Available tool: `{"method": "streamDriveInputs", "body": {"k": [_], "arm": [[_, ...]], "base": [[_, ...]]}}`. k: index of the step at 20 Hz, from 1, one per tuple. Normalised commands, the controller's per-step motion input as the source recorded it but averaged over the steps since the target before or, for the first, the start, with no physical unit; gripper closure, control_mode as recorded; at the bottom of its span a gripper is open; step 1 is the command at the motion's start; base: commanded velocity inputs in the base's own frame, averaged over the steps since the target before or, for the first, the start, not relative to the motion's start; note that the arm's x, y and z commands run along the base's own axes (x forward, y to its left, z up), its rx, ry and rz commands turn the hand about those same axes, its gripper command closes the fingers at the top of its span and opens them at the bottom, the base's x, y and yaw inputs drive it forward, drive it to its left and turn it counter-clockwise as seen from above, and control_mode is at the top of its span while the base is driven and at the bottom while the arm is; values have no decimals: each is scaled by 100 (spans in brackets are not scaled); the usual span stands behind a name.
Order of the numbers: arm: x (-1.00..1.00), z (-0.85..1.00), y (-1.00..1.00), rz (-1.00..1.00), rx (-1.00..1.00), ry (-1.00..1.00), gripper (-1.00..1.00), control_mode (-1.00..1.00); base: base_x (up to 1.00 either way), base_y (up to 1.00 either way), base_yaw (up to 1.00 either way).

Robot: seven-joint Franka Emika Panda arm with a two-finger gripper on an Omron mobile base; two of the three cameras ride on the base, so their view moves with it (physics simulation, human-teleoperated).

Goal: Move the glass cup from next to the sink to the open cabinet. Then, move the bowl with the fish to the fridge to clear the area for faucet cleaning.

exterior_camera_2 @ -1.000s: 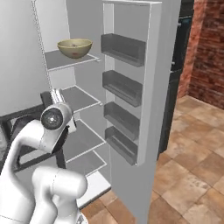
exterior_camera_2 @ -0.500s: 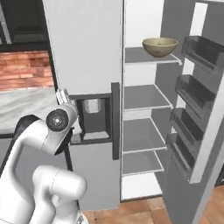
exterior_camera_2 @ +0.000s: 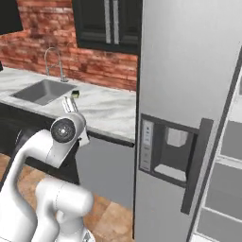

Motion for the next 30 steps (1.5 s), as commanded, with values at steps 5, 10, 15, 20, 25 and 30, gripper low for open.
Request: {"method": "streamDriveInputs", "body": {"k": [5, 10, 15, 20, 25, 30], "arm": [[0, 0, 0, 0, 0, 0, -100, 100], [0, 0, 0, 0, 0, 0, -100, 100], [0, 0, 0, 0, 0, 0, -100, 100], [0, 0, 0, 0, 0, 0, -100, 100], [0, 0, 0, 0, 0, 0, -100, 100], [0, 0, 0, 0, 0, 0, -100, 100]], "base": [[0, 75, 69], [78, 100, 12], [100, 100, -6], [100, 100, -14], [100, 100, -21], [99, 100, -28]]}}
